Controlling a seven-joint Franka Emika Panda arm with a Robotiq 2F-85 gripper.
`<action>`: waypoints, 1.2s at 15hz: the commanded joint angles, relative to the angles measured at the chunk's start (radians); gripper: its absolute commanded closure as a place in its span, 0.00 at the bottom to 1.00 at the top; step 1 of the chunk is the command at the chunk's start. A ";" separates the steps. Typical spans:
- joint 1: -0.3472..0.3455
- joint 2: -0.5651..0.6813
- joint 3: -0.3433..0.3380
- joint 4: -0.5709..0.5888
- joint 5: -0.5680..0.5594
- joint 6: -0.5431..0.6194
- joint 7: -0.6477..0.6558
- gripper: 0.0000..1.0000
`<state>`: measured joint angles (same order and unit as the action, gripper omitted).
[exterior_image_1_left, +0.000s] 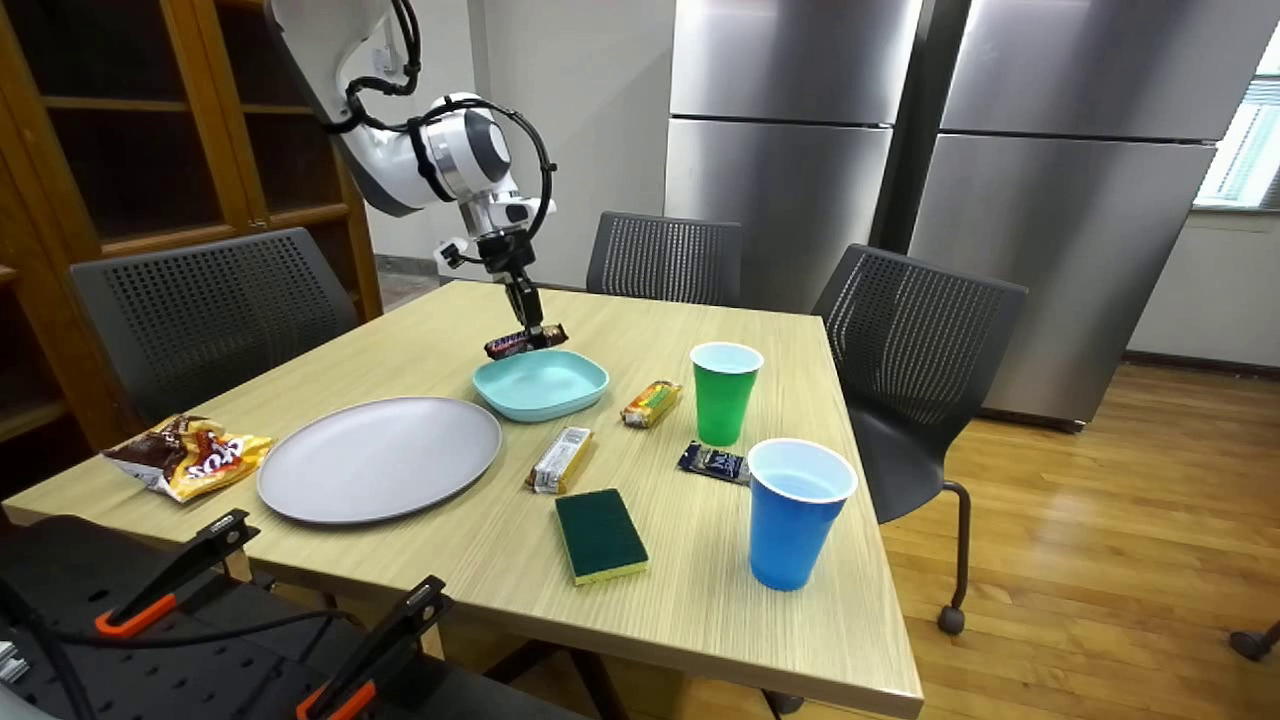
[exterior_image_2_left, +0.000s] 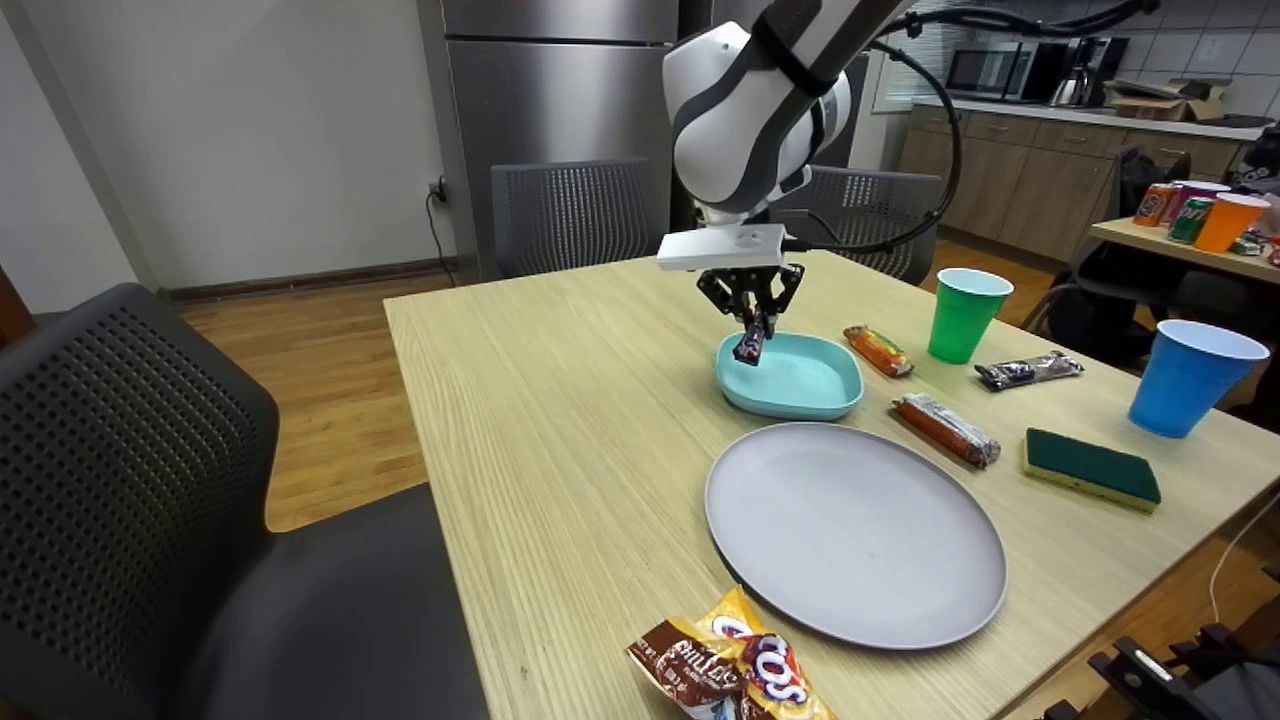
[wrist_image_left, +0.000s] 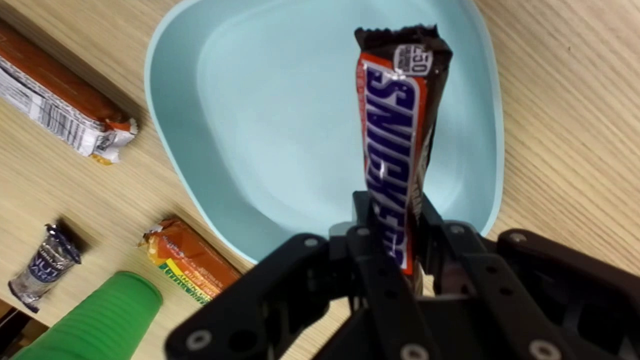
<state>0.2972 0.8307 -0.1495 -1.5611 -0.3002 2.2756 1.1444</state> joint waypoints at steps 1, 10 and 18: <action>-0.009 0.030 0.015 0.059 0.018 -0.056 -0.041 0.94; -0.005 -0.015 0.020 0.017 0.022 -0.063 -0.050 0.17; -0.018 -0.154 0.031 -0.113 -0.017 -0.066 -0.200 0.00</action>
<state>0.2994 0.7736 -0.1399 -1.5761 -0.3005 2.2123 1.0455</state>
